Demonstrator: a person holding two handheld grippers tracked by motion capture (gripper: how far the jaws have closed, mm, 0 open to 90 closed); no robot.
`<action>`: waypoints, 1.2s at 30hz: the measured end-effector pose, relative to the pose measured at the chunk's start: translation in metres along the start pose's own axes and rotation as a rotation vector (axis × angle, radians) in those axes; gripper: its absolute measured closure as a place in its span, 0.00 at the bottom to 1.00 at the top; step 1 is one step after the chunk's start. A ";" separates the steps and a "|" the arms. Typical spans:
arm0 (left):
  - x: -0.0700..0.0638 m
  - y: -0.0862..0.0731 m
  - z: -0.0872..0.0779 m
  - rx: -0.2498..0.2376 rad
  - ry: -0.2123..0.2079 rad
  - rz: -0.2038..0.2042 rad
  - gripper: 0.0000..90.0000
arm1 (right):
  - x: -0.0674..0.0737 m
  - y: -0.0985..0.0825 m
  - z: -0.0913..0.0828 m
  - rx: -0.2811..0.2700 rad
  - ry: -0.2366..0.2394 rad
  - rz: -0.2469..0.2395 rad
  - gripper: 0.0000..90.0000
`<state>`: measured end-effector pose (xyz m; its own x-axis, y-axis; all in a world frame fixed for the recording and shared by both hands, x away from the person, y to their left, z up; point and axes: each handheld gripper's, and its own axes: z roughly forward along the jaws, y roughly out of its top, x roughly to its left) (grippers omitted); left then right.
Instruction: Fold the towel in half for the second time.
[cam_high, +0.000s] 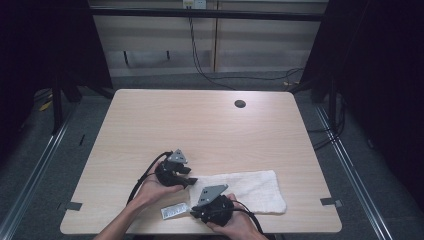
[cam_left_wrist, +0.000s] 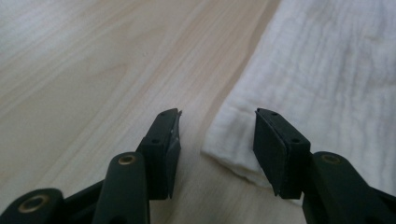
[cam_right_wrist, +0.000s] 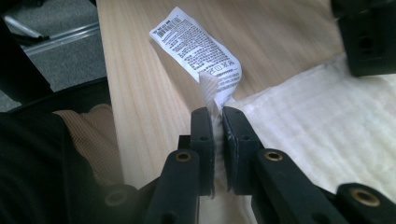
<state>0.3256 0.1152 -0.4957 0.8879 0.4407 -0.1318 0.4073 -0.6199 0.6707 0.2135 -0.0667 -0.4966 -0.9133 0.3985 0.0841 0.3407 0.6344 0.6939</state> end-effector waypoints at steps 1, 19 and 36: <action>0.000 0.000 0.000 -0.002 -0.002 0.003 0.58 | 0.000 0.000 0.000 0.000 0.003 0.006 0.92; -0.003 -0.001 -0.001 -0.011 -0.102 -0.002 0.95 | -0.008 0.002 -0.005 -0.033 0.088 0.075 0.93; 0.013 0.002 -0.029 -0.150 -0.126 -0.079 0.95 | -0.013 0.018 -0.033 -0.179 0.067 0.098 0.93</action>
<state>0.3318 0.1388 -0.4747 0.8778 0.3940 -0.2723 0.4489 -0.4786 0.7546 0.2240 -0.0818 -0.4616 -0.8924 0.4039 0.2010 0.3893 0.4644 0.7955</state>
